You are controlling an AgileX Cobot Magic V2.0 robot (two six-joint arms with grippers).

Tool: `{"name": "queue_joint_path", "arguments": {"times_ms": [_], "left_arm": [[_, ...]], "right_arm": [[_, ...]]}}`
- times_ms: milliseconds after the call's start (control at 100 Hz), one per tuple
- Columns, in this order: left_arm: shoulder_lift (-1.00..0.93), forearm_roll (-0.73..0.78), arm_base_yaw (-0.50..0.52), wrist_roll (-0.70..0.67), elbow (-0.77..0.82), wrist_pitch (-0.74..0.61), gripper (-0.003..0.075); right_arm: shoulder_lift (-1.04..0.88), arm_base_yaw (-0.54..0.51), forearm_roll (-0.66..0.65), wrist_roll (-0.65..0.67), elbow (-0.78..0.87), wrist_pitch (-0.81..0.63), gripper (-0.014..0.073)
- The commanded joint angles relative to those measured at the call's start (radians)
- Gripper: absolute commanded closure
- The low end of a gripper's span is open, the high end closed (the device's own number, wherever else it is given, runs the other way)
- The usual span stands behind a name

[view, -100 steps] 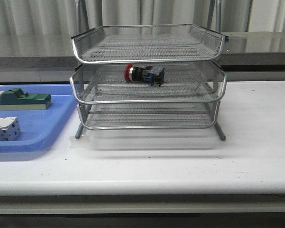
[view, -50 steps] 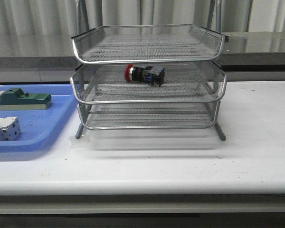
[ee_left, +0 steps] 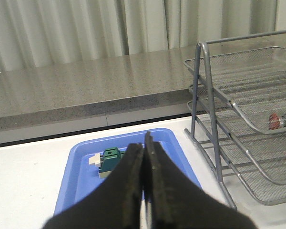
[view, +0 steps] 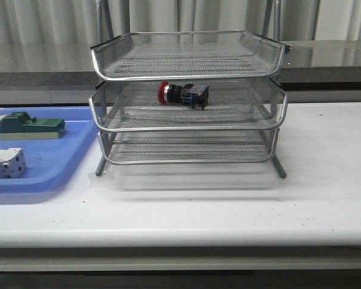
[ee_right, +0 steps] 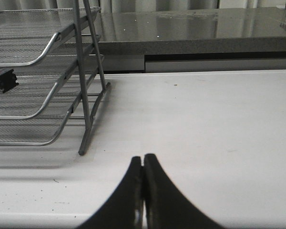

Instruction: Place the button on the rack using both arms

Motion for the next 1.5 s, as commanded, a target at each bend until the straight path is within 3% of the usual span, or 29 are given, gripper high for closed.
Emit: {"name": "queue_joint_path", "arguments": {"times_ms": [0,960,1190,1280,1400,1490], "left_arm": [[0.008,-0.009,0.003,-0.01,-0.03,-0.071,0.074],[0.008,-0.009,0.003,-0.01,-0.03,-0.071,0.074],[0.006,0.122,0.003,-0.016,-0.03,-0.071,0.074],[-0.003,0.228,0.003,-0.125,-0.014,-0.073,0.074],[-0.037,0.412,0.003,-0.397,0.03,-0.073,0.074],[-0.074,0.44,0.003,-0.455,0.077,-0.073,0.074]], "right_arm": [[-0.022,-0.005,-0.011,0.002,-0.013,-0.084,0.0654],[-0.022,-0.005,-0.011,0.002,-0.013,-0.084,0.0654],[-0.022,-0.005,-0.011,0.002,-0.013,-0.084,0.0654],[-0.022,-0.005,-0.011,0.002,-0.013,-0.084,0.0654],[-0.022,-0.005,-0.011,0.002,-0.013,-0.084,0.0654],[-0.022,-0.005,-0.011,0.002,-0.013,-0.084,0.0654]]}}
